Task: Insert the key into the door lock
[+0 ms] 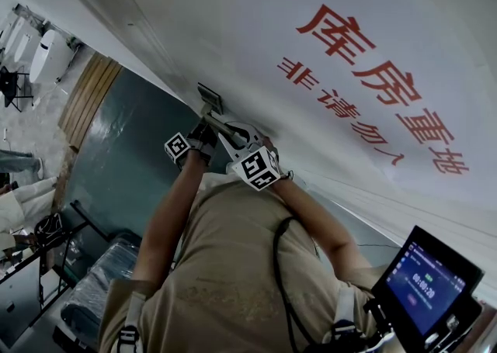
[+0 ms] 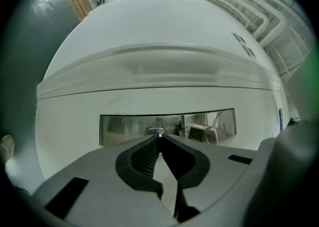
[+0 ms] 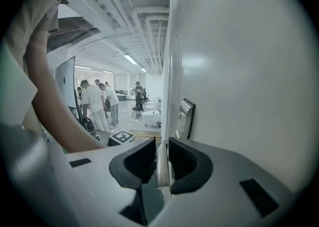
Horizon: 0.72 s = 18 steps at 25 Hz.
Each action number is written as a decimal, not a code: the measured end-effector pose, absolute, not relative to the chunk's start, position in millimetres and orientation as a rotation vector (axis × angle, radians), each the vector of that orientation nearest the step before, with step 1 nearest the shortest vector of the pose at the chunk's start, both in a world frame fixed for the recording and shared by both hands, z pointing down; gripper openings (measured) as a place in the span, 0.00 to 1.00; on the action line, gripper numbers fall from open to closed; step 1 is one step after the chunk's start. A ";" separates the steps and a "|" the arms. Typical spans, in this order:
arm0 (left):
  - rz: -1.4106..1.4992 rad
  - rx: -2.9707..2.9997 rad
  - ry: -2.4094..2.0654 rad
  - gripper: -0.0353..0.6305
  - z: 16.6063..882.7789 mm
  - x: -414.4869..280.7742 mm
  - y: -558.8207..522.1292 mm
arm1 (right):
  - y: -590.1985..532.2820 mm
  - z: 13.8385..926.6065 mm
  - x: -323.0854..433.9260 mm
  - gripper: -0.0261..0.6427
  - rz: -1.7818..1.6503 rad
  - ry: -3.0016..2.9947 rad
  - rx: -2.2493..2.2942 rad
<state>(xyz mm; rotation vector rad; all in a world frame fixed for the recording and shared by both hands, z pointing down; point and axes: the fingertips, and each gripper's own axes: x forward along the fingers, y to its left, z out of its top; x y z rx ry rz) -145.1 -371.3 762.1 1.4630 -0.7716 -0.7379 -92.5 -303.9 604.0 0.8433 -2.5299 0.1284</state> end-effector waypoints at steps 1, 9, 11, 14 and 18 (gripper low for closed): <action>-0.715 1.482 -0.787 0.10 762.4 -145.2 -371.2 | -304.0 604.1 -92.1 0.16 0.129 -2.529 0.843; -0.694 1.487 -0.815 0.11 765.4 -145.3 -374.1 | -306.4 604.9 -92.8 0.16 0.126 -2.528 0.840; -0.696 1.489 -0.813 0.11 767.1 -145.5 -376.3 | -306.0 604.9 -94.3 0.16 0.126 -2.528 0.837; -0.661 1.516 -0.815 0.11 766.5 -144.3 -378.4 | -304.7 605.0 -95.5 0.16 0.128 -2.527 0.836; -0.623 1.579 -0.831 0.12 759.1 -148.2 -379.8 | -302.4 601.6 -95.6 0.16 0.118 -2.531 0.840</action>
